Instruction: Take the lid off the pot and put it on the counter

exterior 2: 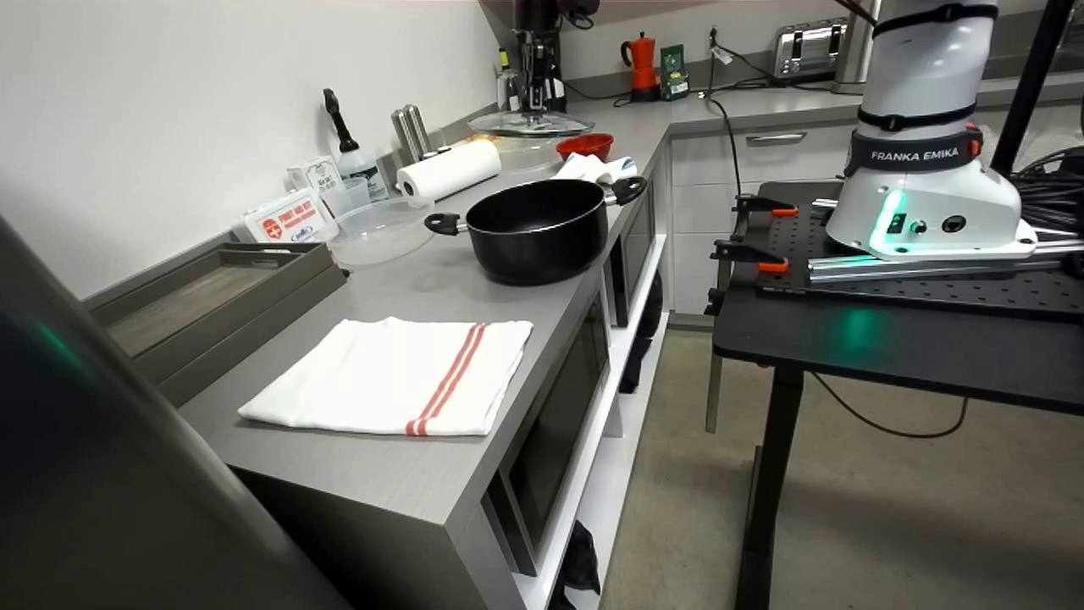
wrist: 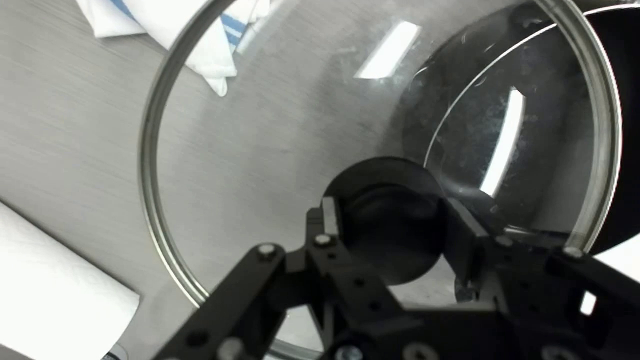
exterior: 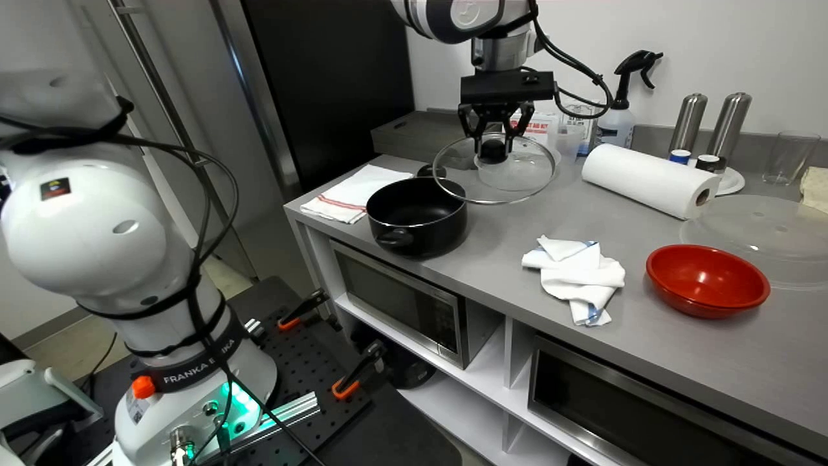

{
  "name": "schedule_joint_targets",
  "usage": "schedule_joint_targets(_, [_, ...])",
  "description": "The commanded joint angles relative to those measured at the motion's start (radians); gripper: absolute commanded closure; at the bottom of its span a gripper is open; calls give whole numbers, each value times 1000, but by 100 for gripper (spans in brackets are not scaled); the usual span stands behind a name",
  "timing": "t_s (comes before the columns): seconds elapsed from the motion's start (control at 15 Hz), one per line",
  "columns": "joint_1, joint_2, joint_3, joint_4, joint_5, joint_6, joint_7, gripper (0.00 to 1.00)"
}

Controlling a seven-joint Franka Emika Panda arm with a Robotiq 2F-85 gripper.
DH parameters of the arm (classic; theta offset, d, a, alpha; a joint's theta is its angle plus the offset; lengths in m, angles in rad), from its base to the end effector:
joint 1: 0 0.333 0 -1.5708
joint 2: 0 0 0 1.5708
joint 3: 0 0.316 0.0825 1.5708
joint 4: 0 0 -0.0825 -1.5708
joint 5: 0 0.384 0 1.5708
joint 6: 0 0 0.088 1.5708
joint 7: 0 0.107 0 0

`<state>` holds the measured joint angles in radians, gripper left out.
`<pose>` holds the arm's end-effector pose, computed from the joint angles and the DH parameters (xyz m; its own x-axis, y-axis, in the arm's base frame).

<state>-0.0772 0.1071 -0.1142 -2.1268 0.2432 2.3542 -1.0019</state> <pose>0.5600 -0.1043 0.3720 0.7790 0.5918 0.2073 0.6060 -0.7955 -0.0063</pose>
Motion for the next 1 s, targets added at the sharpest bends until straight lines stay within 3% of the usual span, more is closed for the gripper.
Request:
schedule_joint_targets(0.0, [-32,105,25,167,11,-50,33,75])
schedule_joint_targets(0.93, [-143,567,76,737,-47,-291,253,75])
